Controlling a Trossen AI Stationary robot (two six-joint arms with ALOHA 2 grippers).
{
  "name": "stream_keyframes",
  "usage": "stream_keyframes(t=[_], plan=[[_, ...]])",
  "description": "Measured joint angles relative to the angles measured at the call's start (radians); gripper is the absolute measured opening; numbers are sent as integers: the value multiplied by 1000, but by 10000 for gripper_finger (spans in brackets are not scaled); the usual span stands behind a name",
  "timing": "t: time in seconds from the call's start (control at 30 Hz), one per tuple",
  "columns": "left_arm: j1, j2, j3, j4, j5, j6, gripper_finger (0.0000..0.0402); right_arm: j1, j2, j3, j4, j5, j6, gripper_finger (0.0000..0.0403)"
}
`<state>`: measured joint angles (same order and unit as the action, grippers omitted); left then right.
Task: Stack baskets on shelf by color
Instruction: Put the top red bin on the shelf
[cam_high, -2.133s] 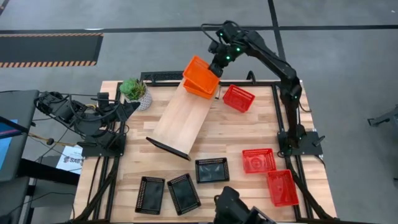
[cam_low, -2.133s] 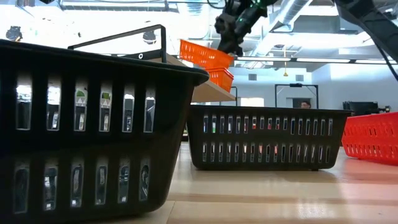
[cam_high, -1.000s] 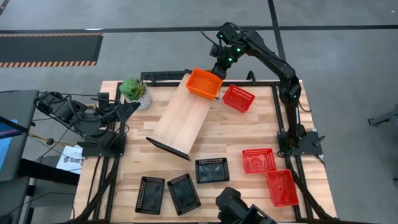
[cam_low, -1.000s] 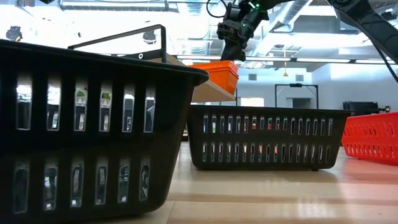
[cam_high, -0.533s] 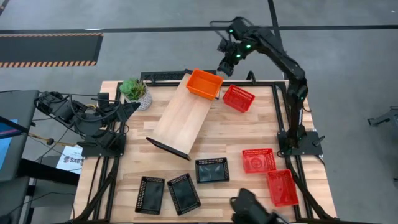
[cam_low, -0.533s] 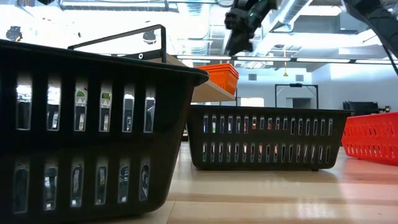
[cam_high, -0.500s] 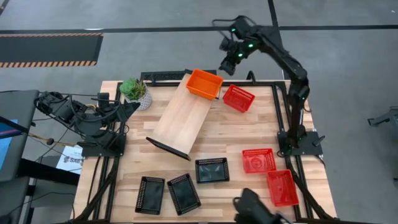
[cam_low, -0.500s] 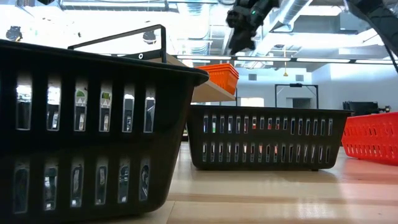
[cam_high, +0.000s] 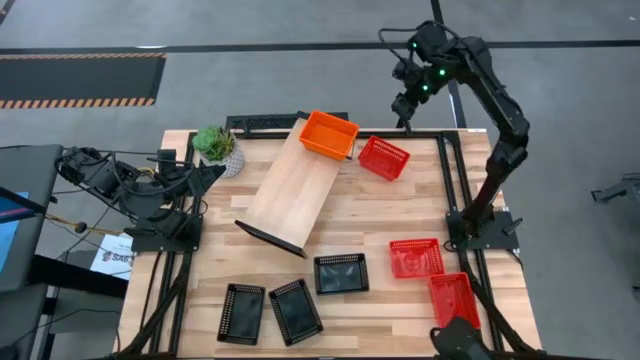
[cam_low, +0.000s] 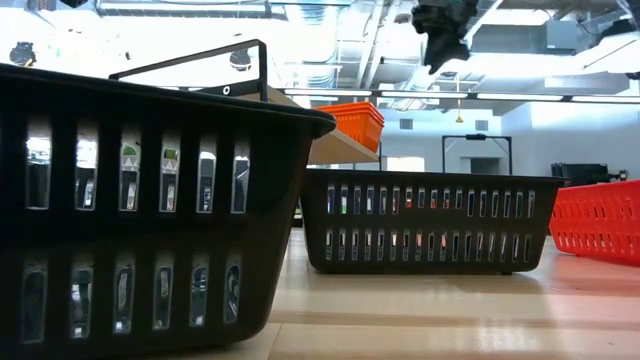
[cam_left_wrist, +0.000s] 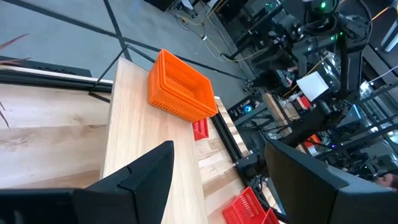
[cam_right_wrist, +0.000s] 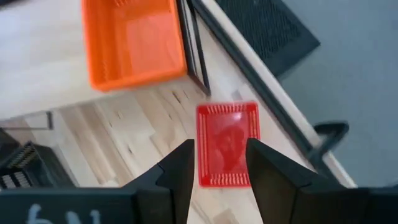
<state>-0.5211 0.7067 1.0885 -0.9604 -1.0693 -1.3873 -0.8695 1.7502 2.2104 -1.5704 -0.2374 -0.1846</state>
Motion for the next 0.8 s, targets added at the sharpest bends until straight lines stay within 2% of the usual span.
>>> stream_keyframes(t=[0.2,0.43,0.63,0.8], plan=[[0,0,0,0,0,-5,242,6,-73,-280,101,5,-7,160],[0,0,0,0,0,-5,242,9,-127,-641,358,5,-8,161],[0,0,0,0,-1,-5,242,57,-126,-854,561,4,-39,158],[0,0,0,0,-1,-11,242,106,-126,-958,685,5,-63,158]])
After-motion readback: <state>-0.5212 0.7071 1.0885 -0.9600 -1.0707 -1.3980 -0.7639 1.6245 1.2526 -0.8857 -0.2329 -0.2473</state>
